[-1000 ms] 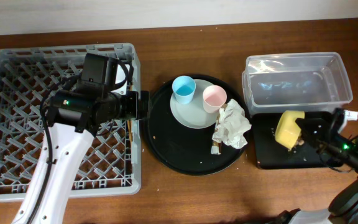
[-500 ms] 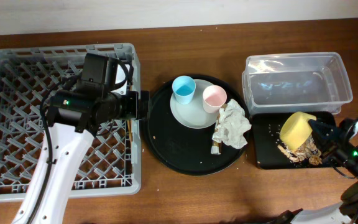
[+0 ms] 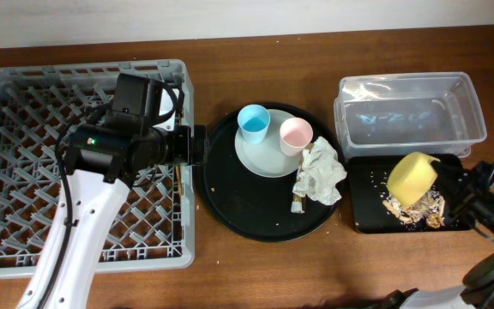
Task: Sort waste into correct bins and load items into the dishwasher rack
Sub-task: 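Tip the yellow bowl to dump food scraps onto the black tray, then carry the yellow bowl back and set it on the round tray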
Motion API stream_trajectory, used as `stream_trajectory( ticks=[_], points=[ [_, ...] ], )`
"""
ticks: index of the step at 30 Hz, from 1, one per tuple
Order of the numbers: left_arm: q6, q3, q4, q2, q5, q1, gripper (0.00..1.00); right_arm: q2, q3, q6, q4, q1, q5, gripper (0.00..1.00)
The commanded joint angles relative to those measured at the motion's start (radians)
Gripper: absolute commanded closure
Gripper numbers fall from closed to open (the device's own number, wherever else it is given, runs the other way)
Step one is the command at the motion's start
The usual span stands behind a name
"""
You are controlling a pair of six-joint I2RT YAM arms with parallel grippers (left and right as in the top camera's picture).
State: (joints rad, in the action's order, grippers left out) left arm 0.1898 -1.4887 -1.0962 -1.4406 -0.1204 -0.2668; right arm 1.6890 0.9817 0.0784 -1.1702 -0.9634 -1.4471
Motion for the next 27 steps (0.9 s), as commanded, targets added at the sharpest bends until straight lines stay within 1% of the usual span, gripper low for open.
stream_trajectory(
  ticks=[1, 3, 6, 7, 10, 11, 12, 14, 15, 16, 18, 20, 23, 25, 27],
  points=[
    [-0.005, -0.012, 0.002, -0.001, -0.007, 0.001, 0.01, -0.077, 0.103, 0.078, -0.071, -0.003, 0.135, 0.95],
    [-0.005, -0.012, 0.002, -0.001, -0.007, 0.001, 0.01, -0.117, 0.192, 0.013, -0.087, 0.010, 0.254, 0.96],
    [-0.005, -0.012, 0.002, -0.001, -0.007, 0.001, 0.01, -0.182, 0.346, 0.006, -0.167, 0.088, 0.401, 0.96],
    [-0.005, -0.012, 0.002, -0.001, -0.007, 0.001, 0.01, -0.198, 0.378, 0.006, -0.175, 0.122, 0.434, 0.96],
    [-0.005, -0.012, 0.002, -0.001, -0.007, 0.001, 0.01, -0.249, 0.452, -0.005, -0.177, 0.290, 0.590, 0.96],
    [-0.005, -0.012, 0.002, -0.001, -0.007, 0.001, 0.01, -0.268, 0.467, -0.034, -0.177, 0.384, 0.675, 0.95],
    [-0.005, -0.012, 0.002, -0.001, -0.007, 0.001, 0.01, -0.286, 0.468, -0.060, -0.177, 0.508, 0.758, 0.96],
    [-0.005, -0.012, 0.002, -0.001, -0.007, 0.001, 0.01, -0.291, 0.468, -0.066, -0.190, 0.703, 0.819, 0.95],
    [-0.005, -0.012, 0.002, -0.001, -0.007, 0.001, 0.01, -0.286, 0.466, -0.086, -0.190, 0.843, 0.846, 0.95],
    [-0.005, -0.012, 0.002, -0.001, -0.007, 0.001, 0.01, -0.282, 0.466, -0.117, -0.185, 0.943, 0.877, 0.96],
    [-0.005, -0.012, 0.002, -0.001, -0.007, 0.001, 0.01, -0.271, 0.466, -0.207, -0.172, 1.107, 0.976, 0.96],
    [-0.005, -0.012, 0.002, -0.001, -0.007, 0.001, 0.01, -0.247, 0.463, -0.337, -0.149, 1.309, 1.139, 0.95],
    [-0.005, -0.012, 0.002, -0.001, -0.007, 0.001, 0.01, -0.195, 0.454, -0.431, -0.055, 1.545, 1.245, 0.95],
    [-0.005, -0.012, 0.002, -0.001, -0.007, 0.001, 0.01, -0.142, 0.454, -0.466, 0.003, 1.655, 1.300, 0.94],
    [-0.005, -0.012, 0.002, -0.001, -0.007, 0.001, 0.01, -0.079, 0.454, -0.481, 0.042, 1.723, 1.337, 0.92]
  ],
)
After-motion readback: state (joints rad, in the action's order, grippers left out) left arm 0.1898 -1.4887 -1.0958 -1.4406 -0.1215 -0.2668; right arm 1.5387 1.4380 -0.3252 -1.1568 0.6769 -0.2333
